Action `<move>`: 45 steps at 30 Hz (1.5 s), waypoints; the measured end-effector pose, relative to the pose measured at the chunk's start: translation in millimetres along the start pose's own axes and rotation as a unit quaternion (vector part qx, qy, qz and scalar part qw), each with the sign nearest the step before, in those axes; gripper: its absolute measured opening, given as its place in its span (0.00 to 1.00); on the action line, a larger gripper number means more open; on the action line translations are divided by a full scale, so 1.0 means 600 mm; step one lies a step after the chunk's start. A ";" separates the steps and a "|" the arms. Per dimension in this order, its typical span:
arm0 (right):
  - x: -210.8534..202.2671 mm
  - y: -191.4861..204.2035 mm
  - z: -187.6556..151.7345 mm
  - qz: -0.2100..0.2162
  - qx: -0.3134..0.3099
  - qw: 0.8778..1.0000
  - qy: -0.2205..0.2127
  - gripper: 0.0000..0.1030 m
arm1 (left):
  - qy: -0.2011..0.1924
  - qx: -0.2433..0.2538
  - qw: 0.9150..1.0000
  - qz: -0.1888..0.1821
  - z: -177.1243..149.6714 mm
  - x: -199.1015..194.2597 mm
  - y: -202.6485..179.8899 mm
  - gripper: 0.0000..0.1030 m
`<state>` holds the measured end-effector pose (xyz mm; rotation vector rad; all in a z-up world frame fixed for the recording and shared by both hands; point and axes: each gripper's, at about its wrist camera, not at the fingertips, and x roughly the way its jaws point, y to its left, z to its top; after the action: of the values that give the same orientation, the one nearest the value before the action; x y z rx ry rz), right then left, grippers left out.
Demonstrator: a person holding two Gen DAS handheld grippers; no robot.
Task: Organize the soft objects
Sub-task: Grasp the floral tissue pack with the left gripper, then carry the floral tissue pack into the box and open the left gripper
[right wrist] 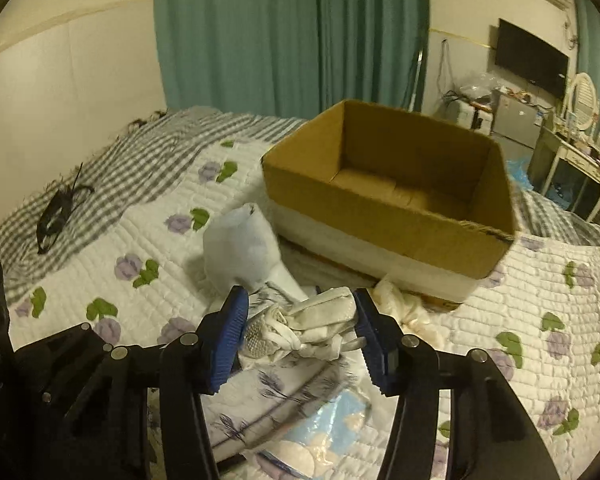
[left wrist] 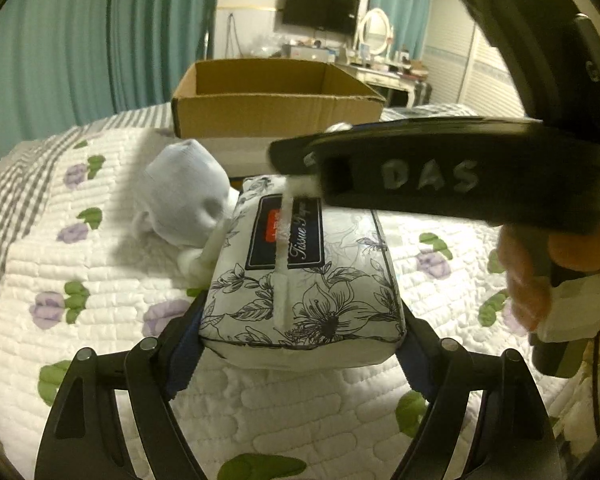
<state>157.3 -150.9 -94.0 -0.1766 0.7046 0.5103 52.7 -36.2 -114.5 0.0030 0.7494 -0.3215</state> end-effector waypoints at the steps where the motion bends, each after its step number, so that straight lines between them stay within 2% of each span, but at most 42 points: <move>1: -0.009 -0.003 0.001 -0.003 0.005 1.000 -0.005 0.52 | 0.001 0.000 1.000 0.000 0.002 -0.003 0.001 0.80; 19: -0.168 -0.007 0.034 -0.065 0.016 0.995 -0.069 0.52 | -0.055 0.008 0.997 0.052 0.041 -0.114 0.011 0.79; 24: -0.194 -0.018 0.048 -0.084 0.024 0.993 -0.083 0.52 | -0.079 0.008 0.993 0.086 0.075 -0.140 0.015 0.79; 30: -0.203 -0.041 0.079 -0.091 0.026 0.991 -0.099 0.52 | -0.115 0.011 0.988 0.104 0.138 -0.156 0.015 0.79; 37: -0.175 -0.090 0.141 -0.096 0.030 0.989 -0.110 0.52 | -0.136 0.014 0.984 0.112 0.226 -0.124 0.030 0.79; 45: -0.075 -0.155 0.208 -0.097 0.048 0.988 -0.106 0.52 | -0.107 0.013 0.988 0.114 0.311 -0.003 0.053 0.79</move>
<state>246.7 -208.8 28.2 -0.0968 0.4965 0.3021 185.5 -27.5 20.5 0.0769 0.5256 -0.1103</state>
